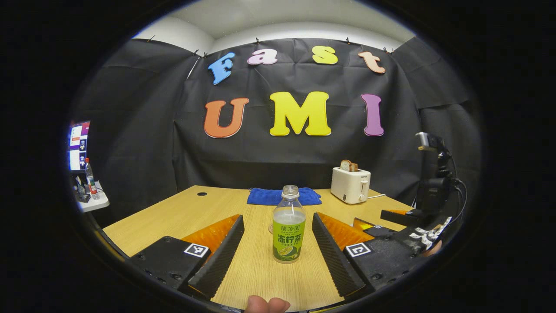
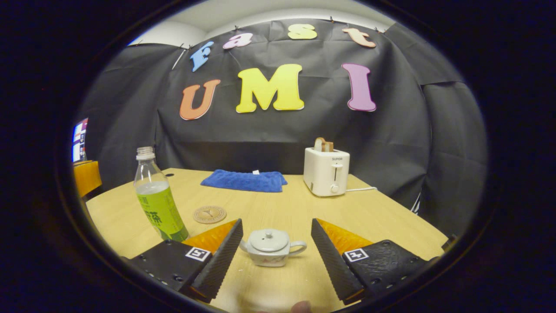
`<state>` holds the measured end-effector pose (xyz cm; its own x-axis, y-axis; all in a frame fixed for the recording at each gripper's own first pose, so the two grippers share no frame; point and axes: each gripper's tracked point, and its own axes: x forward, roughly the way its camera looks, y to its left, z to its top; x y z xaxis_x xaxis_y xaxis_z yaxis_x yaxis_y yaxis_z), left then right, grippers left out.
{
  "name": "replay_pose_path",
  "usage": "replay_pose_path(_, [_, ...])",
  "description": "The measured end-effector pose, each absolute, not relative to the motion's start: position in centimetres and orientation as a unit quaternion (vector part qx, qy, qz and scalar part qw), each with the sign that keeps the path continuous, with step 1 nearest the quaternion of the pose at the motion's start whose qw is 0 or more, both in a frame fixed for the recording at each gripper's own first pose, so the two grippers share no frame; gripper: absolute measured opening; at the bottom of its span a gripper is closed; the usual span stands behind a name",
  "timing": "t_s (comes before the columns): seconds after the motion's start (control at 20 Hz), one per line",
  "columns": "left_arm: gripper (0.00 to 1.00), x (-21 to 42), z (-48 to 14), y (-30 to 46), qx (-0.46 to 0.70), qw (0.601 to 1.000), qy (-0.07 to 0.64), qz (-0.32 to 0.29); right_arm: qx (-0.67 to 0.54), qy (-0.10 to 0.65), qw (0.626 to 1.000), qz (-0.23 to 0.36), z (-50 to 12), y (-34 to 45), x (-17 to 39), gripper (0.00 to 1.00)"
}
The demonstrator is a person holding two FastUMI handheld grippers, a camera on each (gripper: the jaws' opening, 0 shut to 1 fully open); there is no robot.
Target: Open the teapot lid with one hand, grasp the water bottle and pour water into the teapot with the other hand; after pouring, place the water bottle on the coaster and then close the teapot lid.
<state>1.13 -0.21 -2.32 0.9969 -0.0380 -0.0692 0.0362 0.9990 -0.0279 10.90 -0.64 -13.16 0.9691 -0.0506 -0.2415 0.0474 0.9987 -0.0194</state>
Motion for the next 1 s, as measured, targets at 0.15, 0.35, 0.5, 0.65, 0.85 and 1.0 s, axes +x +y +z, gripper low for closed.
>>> replay_pose_path(0.15, [0.98, 1.3, -2.7, 0.1, -0.013, 0.999, 0.038, -0.016, -0.009, 0.128, 0.991, -0.028, -13.9, -0.5, 12.5, 0.8])
replay_pose_path(0.35, [0.99, 1.7, -3.2, 0.2, -0.012, 0.999, 0.047, -0.015, -0.01, 0.149, 0.989, -0.014, -15.3, 0.6, 13.5, 0.6])
replay_pose_path(0.5, [0.98, 1.8, -3.4, 0.4, -0.012, 0.999, 0.048, -0.015, -0.023, 0.146, 0.989, -0.014, -15.4, 1.0, 14.1, 0.41])
replay_pose_path(0.65, [0.98, 1.9, -3.8, 0.3, -0.016, 0.998, 0.053, -0.015, -0.016, 0.147, 0.989, -0.025, -15.3, 0.5, 14.4, 0.14])
replay_pose_path(0.85, [0.98, 2.0, -4.1, 0.3, -0.018, 0.998, 0.056, -0.017, -0.004, 0.142, 0.99, -0.02, -15.4, 0.2, 14.3, 0.03])
replay_pose_path(1.0, [0.98, 2.4, -4.8, 0.0, -0.026, 0.997, 0.063, -0.019, -0.006, 0.134, 0.991, -0.009, -15.1, 0.4, 14.6, 0.01])
